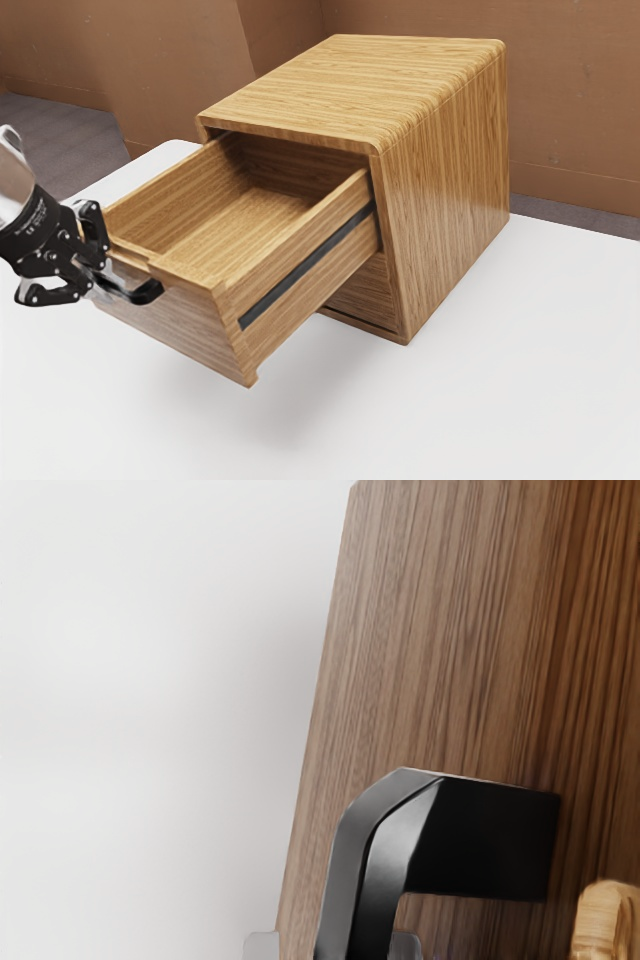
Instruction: Pull the drawer handle with one arm to open the drawer
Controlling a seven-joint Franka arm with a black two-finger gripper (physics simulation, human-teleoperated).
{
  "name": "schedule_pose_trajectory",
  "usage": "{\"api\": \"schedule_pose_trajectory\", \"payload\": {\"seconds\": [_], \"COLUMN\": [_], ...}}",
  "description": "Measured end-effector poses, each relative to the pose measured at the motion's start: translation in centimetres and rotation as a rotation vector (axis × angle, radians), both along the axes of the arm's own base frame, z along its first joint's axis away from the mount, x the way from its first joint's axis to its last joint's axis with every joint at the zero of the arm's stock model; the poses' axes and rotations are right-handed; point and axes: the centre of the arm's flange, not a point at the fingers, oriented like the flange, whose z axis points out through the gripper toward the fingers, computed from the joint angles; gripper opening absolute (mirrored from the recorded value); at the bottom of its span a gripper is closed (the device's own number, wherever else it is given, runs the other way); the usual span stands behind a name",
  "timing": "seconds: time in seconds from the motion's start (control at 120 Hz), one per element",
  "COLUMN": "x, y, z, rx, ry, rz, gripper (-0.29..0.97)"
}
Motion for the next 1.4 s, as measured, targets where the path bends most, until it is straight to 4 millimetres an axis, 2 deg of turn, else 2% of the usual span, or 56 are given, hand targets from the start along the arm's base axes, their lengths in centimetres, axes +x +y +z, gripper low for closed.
{"api": "schedule_pose_trajectory", "payload": {"seconds": [0.408,0.567,0.817,0.983,1.1,1.183,1.275,1.4], "x": [-0.3,-0.4,-1.6,-2.4,-2.3,-1.2,-0.1,0.0], "y": [-1.2,-1.4,-1.5,-2.2,-4.3,-6.4,-9.8,-14.2], "z": [0.2,0.3,1.6,2.5,4.0,5.0,6.6,9.3], "rx": [0.016,0.019,0.030,0.047,0.078,0.093,0.112,0.112], "ry": [0.003,-0.002,-0.039,-0.058,-0.076,-0.073,-0.076,-0.057], "rz": [-0.006,-0.007,-0.005,-0.009,-0.038,-0.072,-0.126,-0.195], "gripper": [-0.08,-0.03,0.04,0.06,0.11,0.23,0.39,0.52]}}
